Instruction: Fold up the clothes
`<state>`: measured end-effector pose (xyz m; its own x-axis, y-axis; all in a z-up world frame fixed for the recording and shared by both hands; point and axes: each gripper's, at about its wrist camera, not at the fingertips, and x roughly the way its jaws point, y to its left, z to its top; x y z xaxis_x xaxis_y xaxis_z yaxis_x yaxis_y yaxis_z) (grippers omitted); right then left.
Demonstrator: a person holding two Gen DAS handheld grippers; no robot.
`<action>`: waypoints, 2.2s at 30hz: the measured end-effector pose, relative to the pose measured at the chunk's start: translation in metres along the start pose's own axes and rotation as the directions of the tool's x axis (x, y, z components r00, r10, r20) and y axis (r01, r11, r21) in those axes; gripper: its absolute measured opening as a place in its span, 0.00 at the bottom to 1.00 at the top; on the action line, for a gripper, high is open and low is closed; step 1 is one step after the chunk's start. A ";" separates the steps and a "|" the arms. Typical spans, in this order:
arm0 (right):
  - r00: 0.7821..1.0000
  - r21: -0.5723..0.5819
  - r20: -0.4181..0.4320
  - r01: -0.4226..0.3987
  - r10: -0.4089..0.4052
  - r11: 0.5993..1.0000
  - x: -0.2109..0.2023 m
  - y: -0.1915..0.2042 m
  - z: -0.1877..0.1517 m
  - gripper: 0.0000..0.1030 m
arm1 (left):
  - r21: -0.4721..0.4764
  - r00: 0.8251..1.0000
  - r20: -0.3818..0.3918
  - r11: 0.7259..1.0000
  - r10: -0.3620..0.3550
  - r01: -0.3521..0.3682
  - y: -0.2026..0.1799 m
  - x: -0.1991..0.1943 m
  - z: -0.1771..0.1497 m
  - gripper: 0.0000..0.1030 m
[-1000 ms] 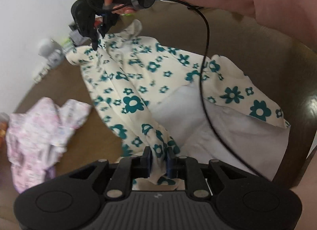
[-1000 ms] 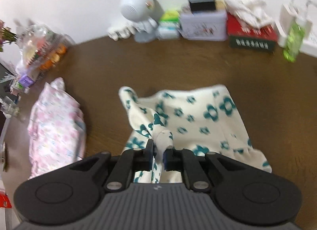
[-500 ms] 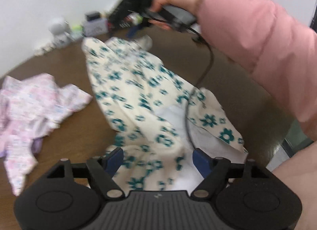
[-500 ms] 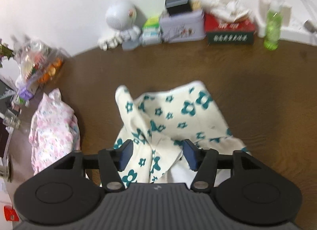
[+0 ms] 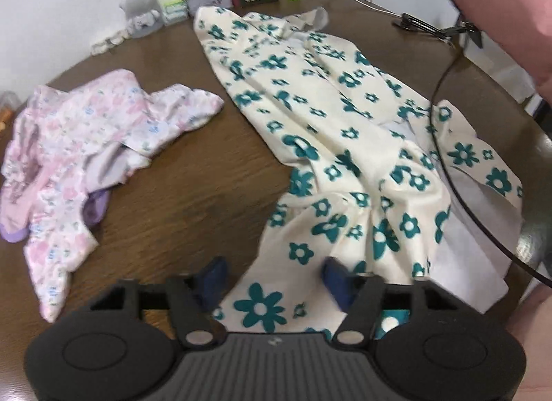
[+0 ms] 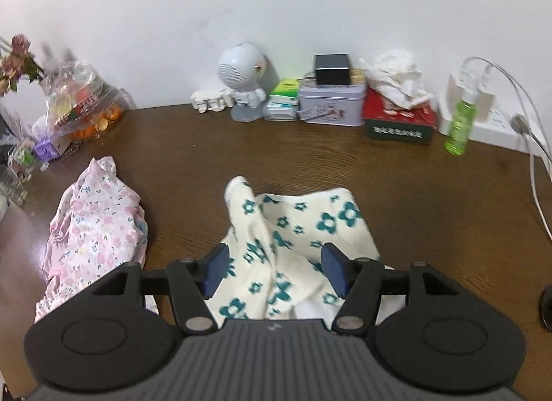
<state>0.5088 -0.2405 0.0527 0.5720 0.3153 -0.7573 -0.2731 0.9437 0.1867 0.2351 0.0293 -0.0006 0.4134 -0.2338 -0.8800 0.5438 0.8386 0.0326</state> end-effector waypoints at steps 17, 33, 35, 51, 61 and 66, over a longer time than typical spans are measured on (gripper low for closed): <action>1.000 0.115 -0.006 0.022 -0.021 0.993 0.108 0.017 0.020 0.02 | 0.071 0.988 -0.033 0.986 -0.151 0.153 -0.033 -0.014 -0.016 0.06; 0.998 0.077 0.060 0.030 -0.035 0.997 0.057 0.006 0.007 0.49 | 0.083 0.987 0.007 0.984 -0.162 0.161 -0.048 0.004 0.010 0.35; 0.998 0.016 0.046 0.041 -0.042 0.999 0.054 0.017 0.002 0.49 | 0.093 0.987 0.018 0.983 -0.160 0.157 -0.051 0.007 0.015 0.32; 0.994 0.038 -0.053 0.093 -0.091 0.995 0.089 -0.015 -0.016 0.03 | 0.084 0.987 0.073 0.987 -0.143 0.137 -0.059 0.018 0.025 0.20; 0.999 -0.100 -0.051 -0.008 0.003 0.995 0.014 0.022 -0.041 0.30 | 0.090 0.970 0.177 0.984 -0.167 0.153 -0.052 0.001 0.038 0.21; 0.985 -0.336 -0.171 -0.030 -0.030 0.941 0.015 0.060 -0.091 0.28 | 0.069 0.982 0.097 0.985 -0.165 0.159 -0.058 0.022 0.035 0.23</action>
<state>0.4308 -0.1887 -0.0042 0.4389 0.2652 -0.8585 -0.5343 0.8452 -0.0120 0.2386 -0.0419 -0.0055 0.3866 -0.4154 -0.8234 0.6517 0.7548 -0.0747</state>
